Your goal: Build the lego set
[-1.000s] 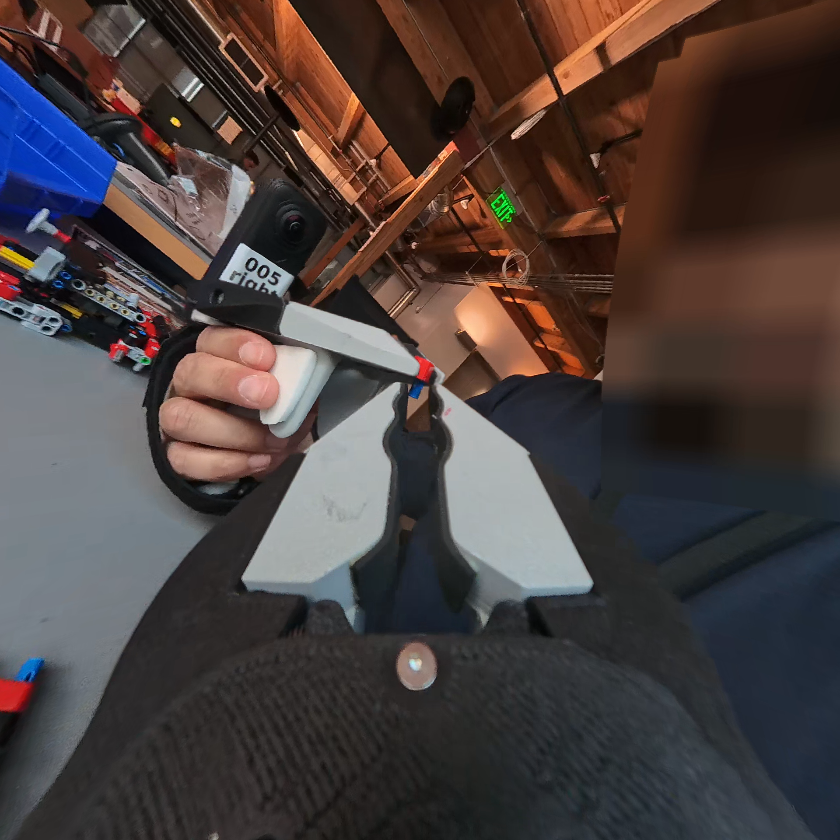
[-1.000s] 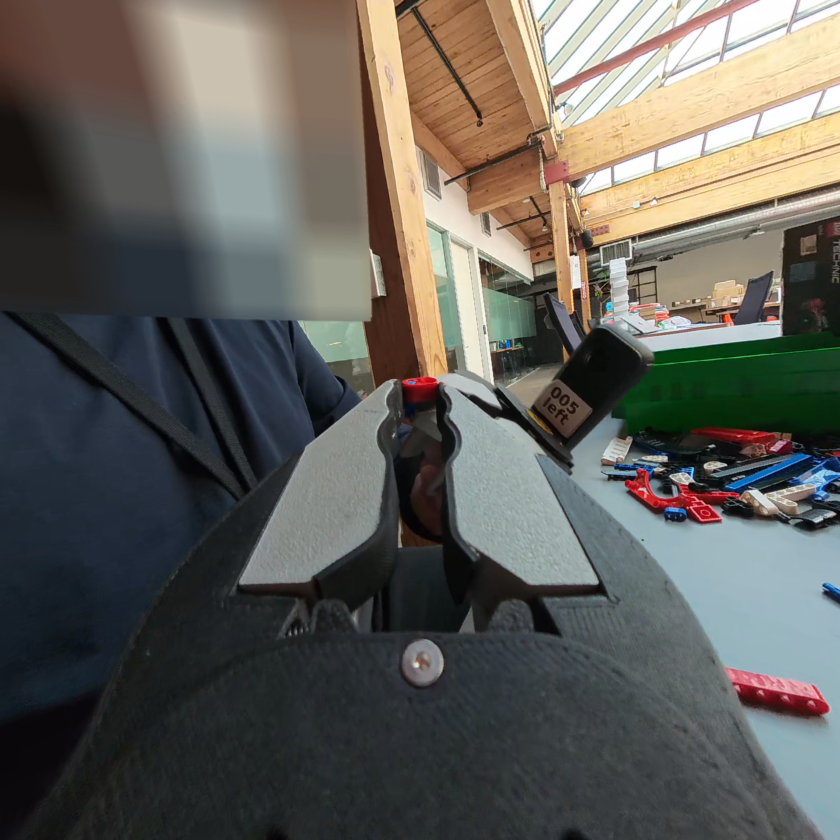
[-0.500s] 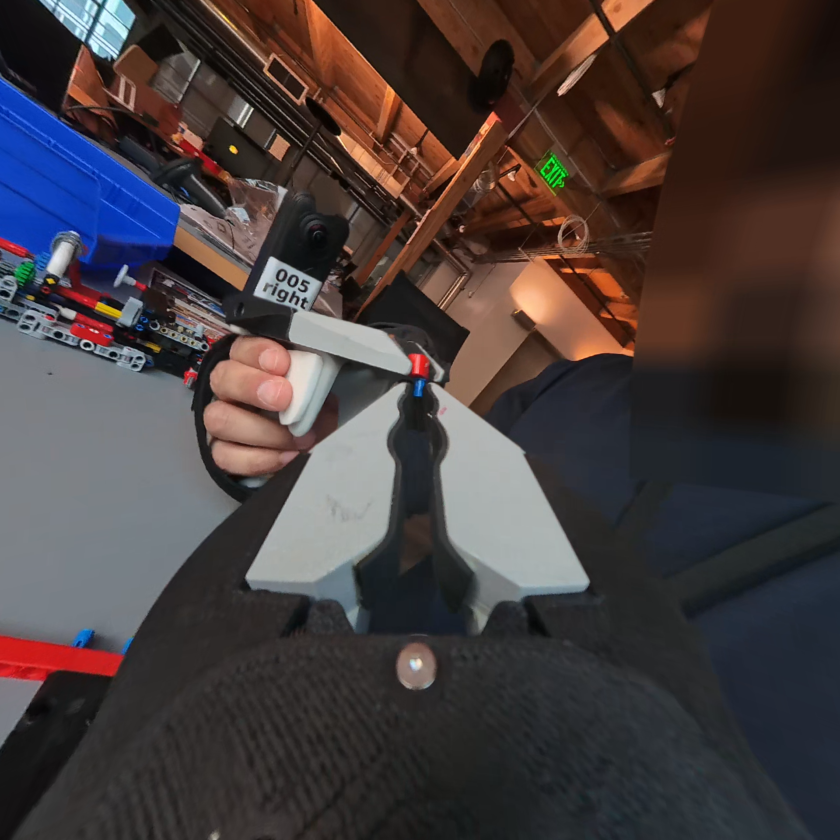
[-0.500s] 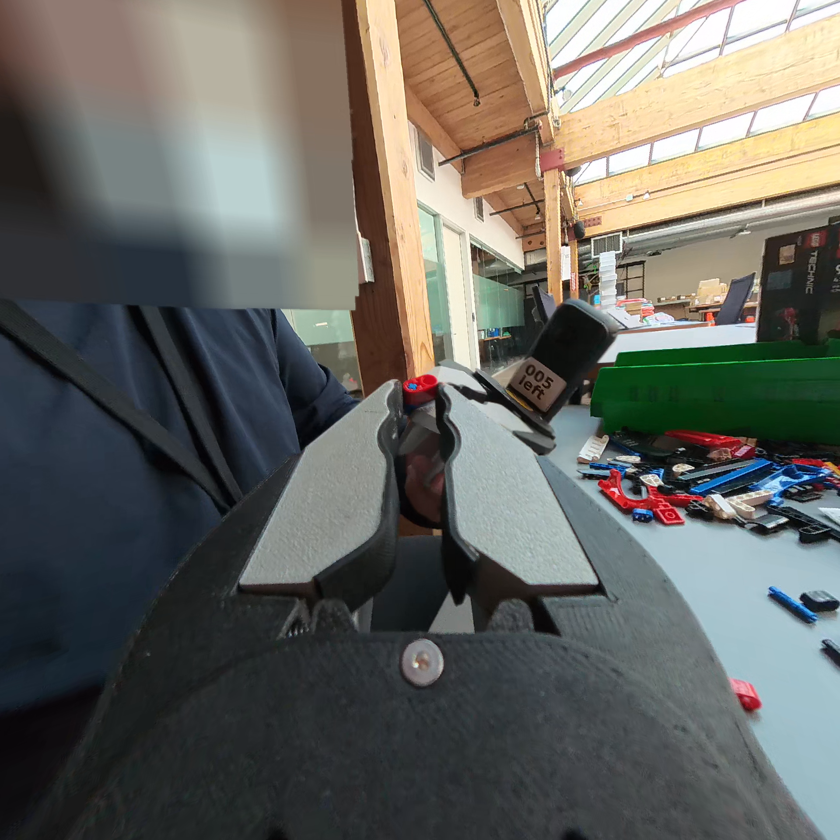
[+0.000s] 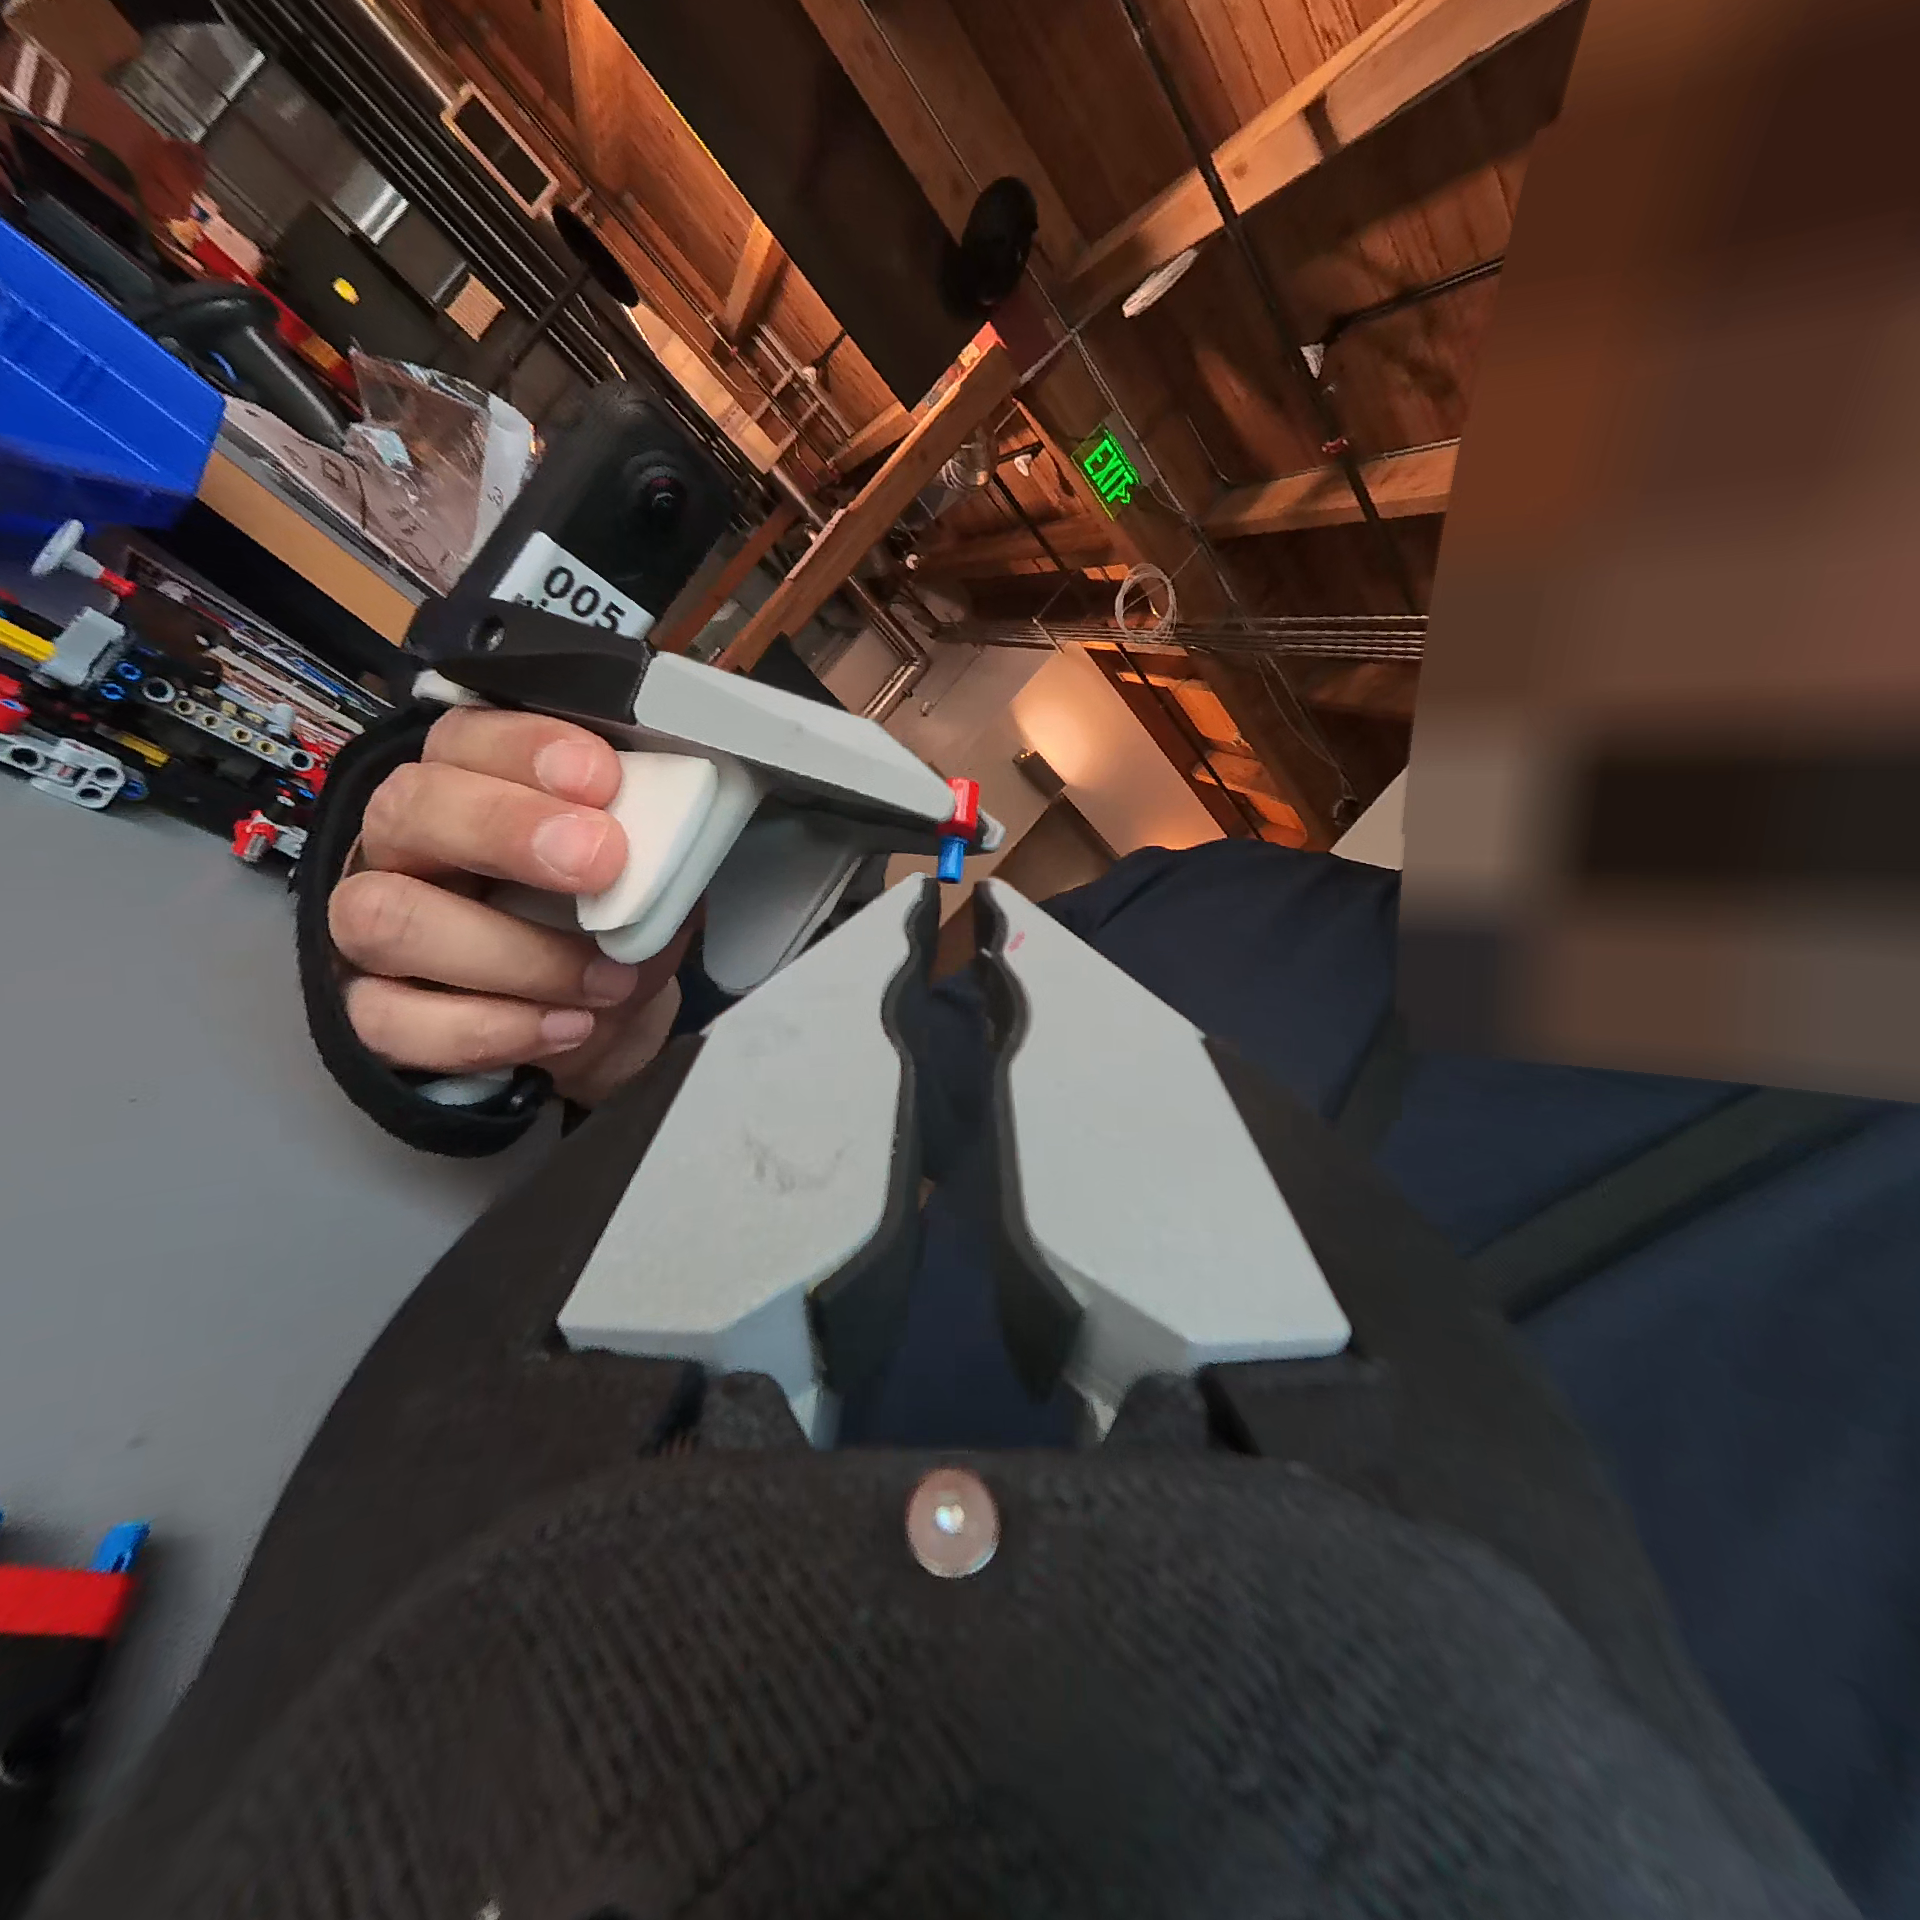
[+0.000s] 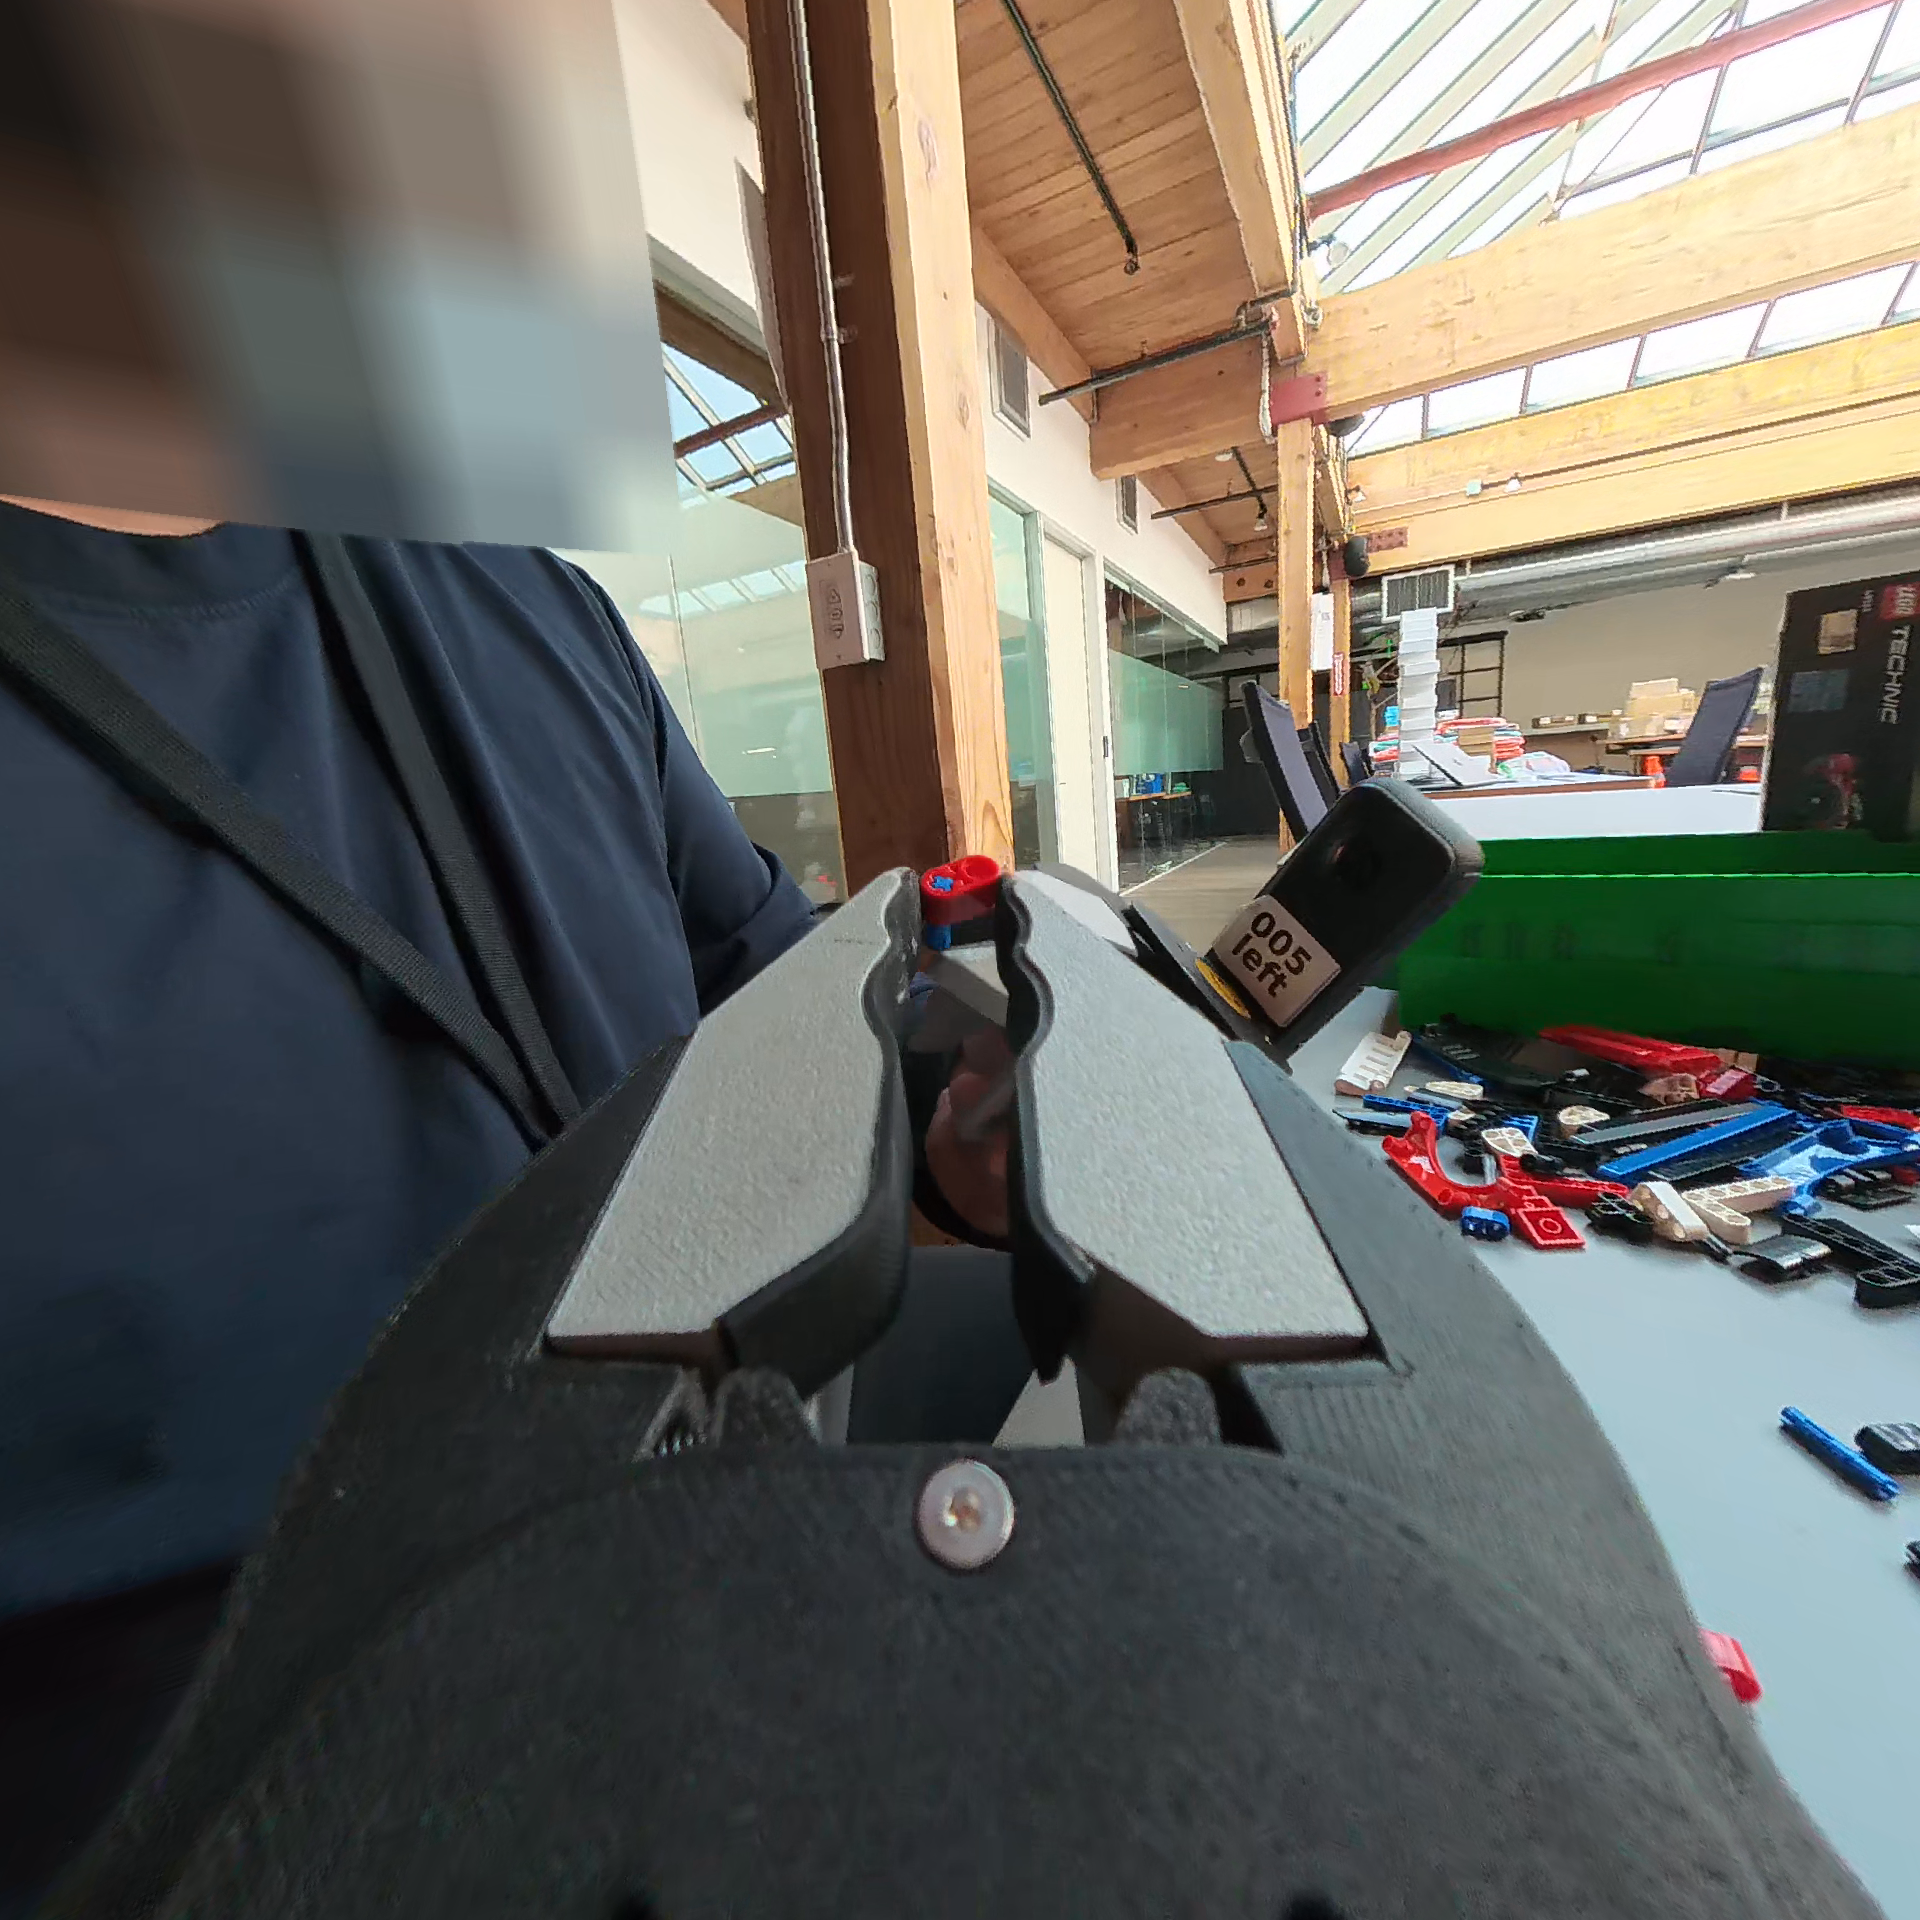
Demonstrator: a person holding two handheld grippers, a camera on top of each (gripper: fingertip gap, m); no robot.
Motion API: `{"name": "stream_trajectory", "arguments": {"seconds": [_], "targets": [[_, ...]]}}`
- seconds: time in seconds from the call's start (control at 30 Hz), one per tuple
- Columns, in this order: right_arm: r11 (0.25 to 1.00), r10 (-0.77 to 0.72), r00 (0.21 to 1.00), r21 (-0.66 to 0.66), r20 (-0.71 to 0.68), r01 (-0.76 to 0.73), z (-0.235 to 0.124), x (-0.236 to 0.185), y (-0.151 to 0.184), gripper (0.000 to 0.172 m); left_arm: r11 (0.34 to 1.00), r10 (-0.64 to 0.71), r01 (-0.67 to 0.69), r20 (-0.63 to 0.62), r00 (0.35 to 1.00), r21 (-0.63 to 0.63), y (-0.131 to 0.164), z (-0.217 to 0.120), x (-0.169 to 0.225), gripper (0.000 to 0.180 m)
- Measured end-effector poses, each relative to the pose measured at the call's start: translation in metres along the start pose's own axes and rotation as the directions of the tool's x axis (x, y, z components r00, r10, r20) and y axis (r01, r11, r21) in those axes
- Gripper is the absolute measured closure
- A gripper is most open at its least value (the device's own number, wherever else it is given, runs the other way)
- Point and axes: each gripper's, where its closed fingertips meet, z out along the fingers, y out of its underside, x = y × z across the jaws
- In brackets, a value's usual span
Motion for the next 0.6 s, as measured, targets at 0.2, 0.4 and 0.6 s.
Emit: {"name": "stream_trajectory", "arguments": {"seconds": [0.2,0.4,0.6], "targets": [[1.000,0.006,1.000,-0.002,0.020,-0.006,0.004,-0.004,0.003,0.160,0.999,0.013,-0.013,0.003,1.000,-0.032,0.006,0.005,0.002,0.163],[1.000,0.018,0.999,0.013,0.026,-0.019,0.005,-0.005,0.002,0.160,0.998,0.038,-0.037,0.021,0.999,-0.042,0.006,0.003,0.002,0.167],[0.999,0.017,1.000,0.037,-0.017,-0.016,-0.004,0.002,-0.005,0.161,0.987,0.125,-0.112,0.115,0.986,-0.112,0.011,-0.002,-0.008,0.159]]}}
